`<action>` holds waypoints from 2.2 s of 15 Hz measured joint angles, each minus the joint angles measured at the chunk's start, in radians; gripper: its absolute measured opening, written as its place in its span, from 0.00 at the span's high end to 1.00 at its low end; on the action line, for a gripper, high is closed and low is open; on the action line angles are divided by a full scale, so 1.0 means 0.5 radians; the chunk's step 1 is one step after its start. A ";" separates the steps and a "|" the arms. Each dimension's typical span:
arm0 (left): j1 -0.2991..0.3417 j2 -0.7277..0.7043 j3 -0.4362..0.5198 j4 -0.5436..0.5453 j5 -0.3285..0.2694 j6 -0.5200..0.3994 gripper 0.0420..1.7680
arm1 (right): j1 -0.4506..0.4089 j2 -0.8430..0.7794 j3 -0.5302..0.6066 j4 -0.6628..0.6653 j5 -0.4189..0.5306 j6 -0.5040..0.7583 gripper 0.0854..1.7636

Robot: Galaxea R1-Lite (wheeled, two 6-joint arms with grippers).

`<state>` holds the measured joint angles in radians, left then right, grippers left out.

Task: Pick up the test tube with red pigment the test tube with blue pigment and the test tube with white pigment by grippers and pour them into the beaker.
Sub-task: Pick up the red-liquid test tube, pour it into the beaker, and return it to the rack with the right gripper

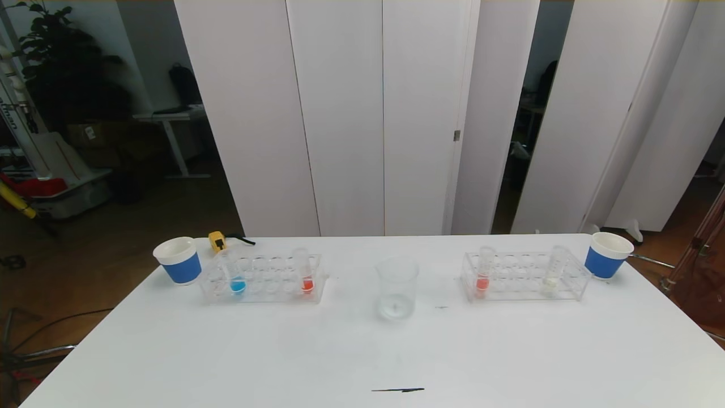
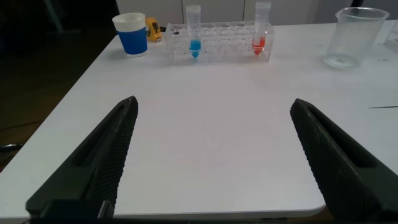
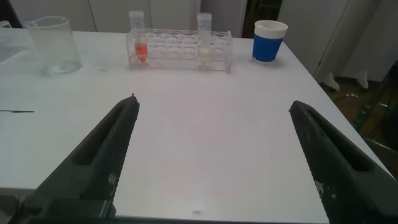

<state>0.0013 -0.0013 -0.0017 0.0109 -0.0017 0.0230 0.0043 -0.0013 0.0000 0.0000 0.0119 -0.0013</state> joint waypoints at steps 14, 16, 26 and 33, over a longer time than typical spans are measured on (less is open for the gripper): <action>0.000 0.000 0.000 0.000 0.000 0.000 0.01 | 0.000 0.000 -0.001 -0.004 -0.008 -0.001 0.02; 0.000 0.000 0.000 0.000 0.000 -0.001 0.01 | 0.000 0.000 -0.037 0.011 -0.002 0.000 0.02; 0.000 0.000 0.000 0.000 0.000 0.000 0.01 | 0.007 0.437 -0.906 0.243 -0.012 0.003 0.02; -0.001 0.000 0.000 0.000 0.000 0.000 0.01 | 0.009 1.215 -1.424 0.054 -0.018 0.042 0.02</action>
<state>0.0009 -0.0013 -0.0017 0.0109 -0.0017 0.0230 0.0085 0.6062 -0.7119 0.0272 0.0028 0.0196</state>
